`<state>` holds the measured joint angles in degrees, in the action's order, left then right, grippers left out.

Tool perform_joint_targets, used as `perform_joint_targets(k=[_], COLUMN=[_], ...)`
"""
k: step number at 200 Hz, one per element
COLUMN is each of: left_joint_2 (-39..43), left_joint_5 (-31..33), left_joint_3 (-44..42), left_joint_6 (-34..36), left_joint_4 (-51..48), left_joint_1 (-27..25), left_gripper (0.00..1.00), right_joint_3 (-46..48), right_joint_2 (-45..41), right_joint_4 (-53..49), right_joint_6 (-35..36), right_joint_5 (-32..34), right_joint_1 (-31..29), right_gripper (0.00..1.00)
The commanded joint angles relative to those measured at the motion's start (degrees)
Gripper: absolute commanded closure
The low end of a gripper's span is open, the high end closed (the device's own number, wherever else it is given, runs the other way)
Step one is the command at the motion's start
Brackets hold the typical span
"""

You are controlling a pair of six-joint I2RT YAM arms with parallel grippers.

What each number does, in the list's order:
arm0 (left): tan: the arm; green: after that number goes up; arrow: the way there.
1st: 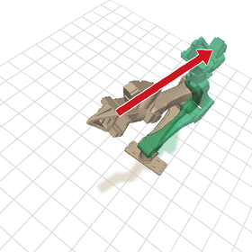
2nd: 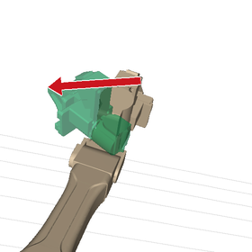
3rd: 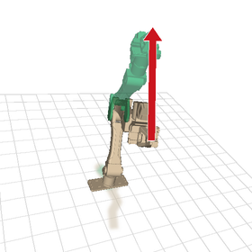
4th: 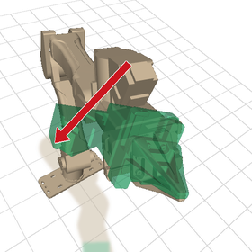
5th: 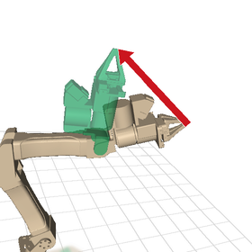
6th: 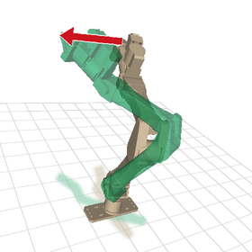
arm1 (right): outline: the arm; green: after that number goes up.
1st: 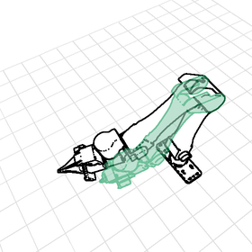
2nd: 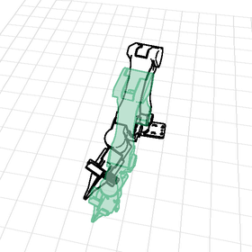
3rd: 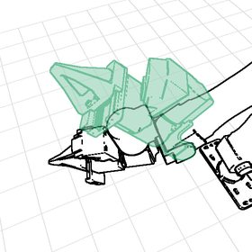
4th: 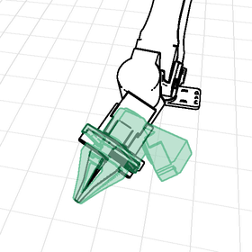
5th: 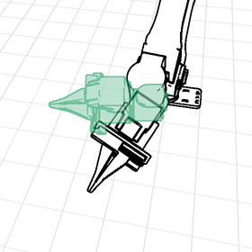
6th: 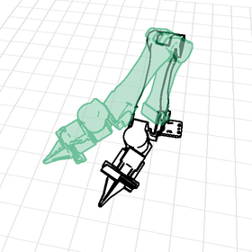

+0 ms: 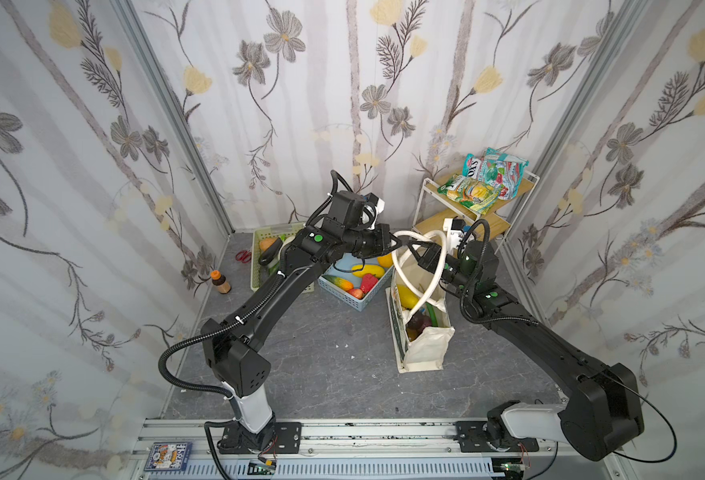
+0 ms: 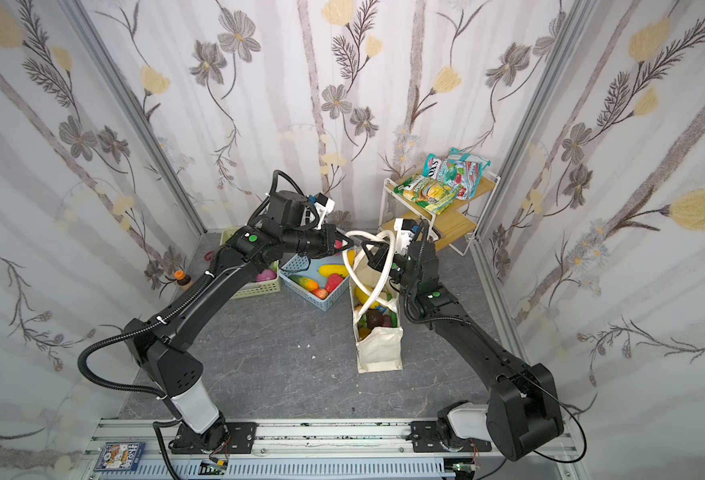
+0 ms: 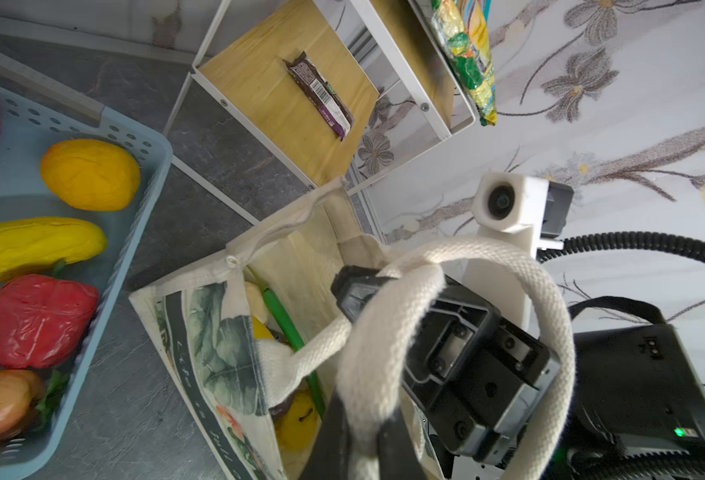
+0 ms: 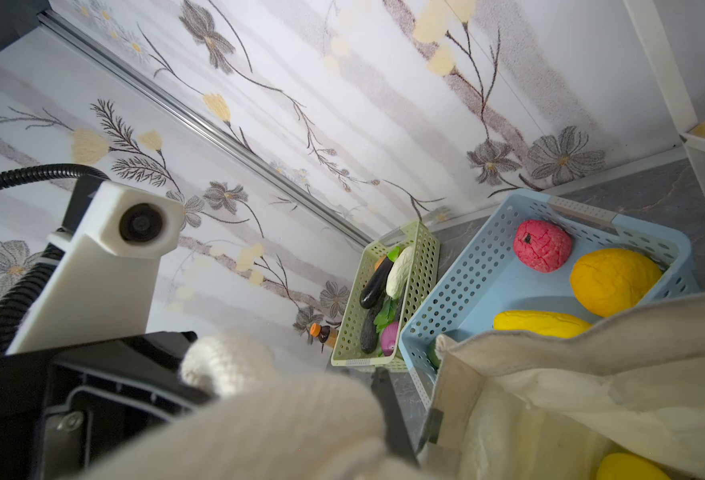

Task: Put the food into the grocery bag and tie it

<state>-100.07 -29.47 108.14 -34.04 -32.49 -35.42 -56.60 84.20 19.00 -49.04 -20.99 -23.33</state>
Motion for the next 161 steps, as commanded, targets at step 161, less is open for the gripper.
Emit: perform_joint_targets(k=[161], left_joint_2=[-4.1], left_joint_5=[28.7], left_joint_3=[-7.0], left_joint_6=[-0.5], left_joint_4=[4.8], left_joint_1=[5.0], left_gripper=[1.0], right_joint_3=[-12.7], right_joint_2=[-2.4], right_joint_4=[-50.0], right_joint_6=[23.3], right_joint_5=[-7.2], right_joint_1=[9.0], right_gripper=[1.0])
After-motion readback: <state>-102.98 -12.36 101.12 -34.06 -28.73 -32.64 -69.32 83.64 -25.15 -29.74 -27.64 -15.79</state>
